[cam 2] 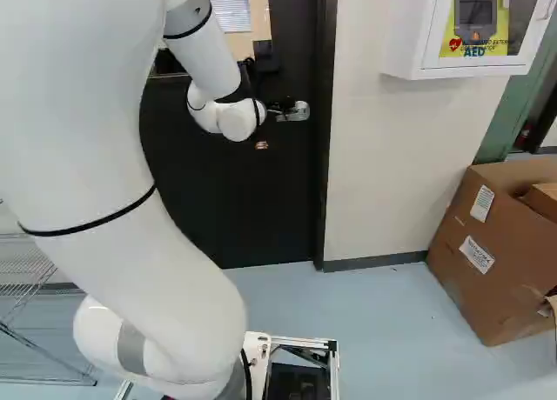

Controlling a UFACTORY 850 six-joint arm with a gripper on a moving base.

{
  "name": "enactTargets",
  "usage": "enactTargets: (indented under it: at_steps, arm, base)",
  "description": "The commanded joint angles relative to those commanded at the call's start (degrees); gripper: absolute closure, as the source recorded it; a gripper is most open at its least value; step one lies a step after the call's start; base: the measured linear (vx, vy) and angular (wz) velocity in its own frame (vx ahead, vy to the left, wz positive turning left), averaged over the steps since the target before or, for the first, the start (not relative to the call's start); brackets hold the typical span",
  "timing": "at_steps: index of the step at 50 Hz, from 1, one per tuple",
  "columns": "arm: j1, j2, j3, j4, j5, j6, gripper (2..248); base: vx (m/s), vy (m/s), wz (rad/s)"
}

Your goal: Open the door and move inside

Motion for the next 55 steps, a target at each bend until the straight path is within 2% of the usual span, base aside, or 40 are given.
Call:
enactTargets:
  at_steps: [55]
  arm:
    - [-0.11,-4.12,1.9,0.0,-0.28,0.0,3]
  base:
    - [0.0,0.0,0.0]
